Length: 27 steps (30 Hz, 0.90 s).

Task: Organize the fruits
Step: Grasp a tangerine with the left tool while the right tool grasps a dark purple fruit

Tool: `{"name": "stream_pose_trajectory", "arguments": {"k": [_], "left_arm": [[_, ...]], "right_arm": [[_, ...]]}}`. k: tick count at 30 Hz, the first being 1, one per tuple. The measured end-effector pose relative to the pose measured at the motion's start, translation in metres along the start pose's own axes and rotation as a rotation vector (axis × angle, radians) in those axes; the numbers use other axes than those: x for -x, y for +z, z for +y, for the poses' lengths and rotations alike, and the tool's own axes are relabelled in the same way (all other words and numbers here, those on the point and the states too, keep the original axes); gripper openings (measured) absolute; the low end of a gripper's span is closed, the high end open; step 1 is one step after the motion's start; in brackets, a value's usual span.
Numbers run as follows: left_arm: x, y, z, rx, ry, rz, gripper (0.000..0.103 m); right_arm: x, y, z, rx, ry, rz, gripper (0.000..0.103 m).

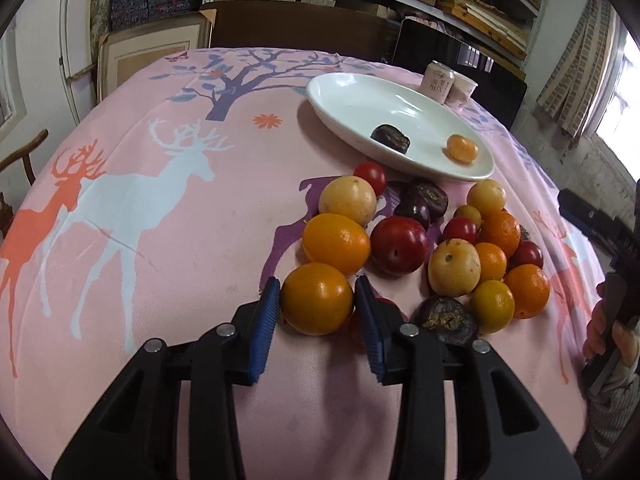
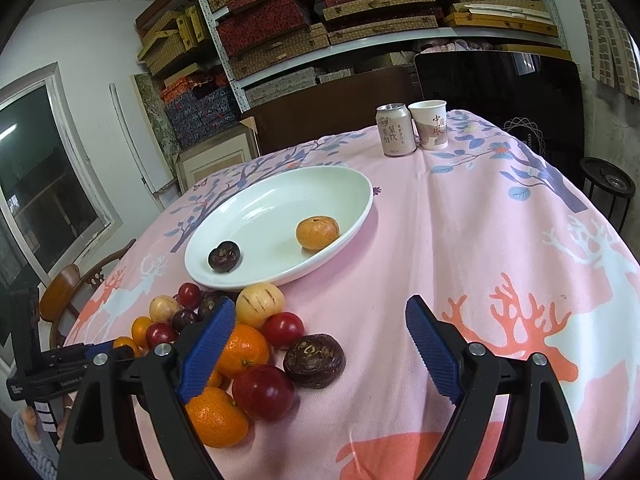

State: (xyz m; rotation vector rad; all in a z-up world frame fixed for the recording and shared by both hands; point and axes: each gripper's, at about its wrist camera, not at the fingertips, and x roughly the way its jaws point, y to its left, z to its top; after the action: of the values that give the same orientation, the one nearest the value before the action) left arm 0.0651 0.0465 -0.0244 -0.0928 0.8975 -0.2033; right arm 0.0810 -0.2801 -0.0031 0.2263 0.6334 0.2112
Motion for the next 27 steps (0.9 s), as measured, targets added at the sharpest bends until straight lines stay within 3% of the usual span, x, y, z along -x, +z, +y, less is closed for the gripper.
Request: {"name": "stream_pose_trajectory", "arguments": {"k": [5, 8, 11, 19, 21, 24, 27], "left_arm": [[0.003, 0.003, 0.019, 0.080, 0.065, -0.024, 0.038], [0.003, 0.003, 0.012, 0.047, 0.101, -0.035, 0.038], [0.001, 0.003, 0.009, 0.026, 0.114, -0.029, 0.038], [0.000, 0.004, 0.011, 0.027, 0.113, -0.023, 0.038], [-0.001, 0.004, 0.010, 0.021, 0.119, -0.022, 0.038], [-0.001, 0.004, 0.011, 0.031, 0.111, -0.021, 0.038], [-0.002, 0.005, 0.010, 0.033, 0.109, -0.019, 0.038]], "right_arm": [[-0.015, -0.008, -0.001, 0.015, -0.058, 0.092, 0.088], [-0.025, -0.012, -0.001, 0.029, -0.090, 0.144, 0.079], [-0.033, -0.016, -0.003, 0.039, -0.138, 0.188, 0.077], [-0.046, -0.013, -0.004, 0.096, -0.020, 0.284, 0.078], [-0.051, -0.006, -0.005, 0.148, -0.031, 0.292, 0.080], [-0.044, 0.003, -0.025, 0.123, -0.160, 0.229, 0.080], [-0.033, 0.001, -0.034, 0.076, -0.101, 0.210, 0.077]]}}
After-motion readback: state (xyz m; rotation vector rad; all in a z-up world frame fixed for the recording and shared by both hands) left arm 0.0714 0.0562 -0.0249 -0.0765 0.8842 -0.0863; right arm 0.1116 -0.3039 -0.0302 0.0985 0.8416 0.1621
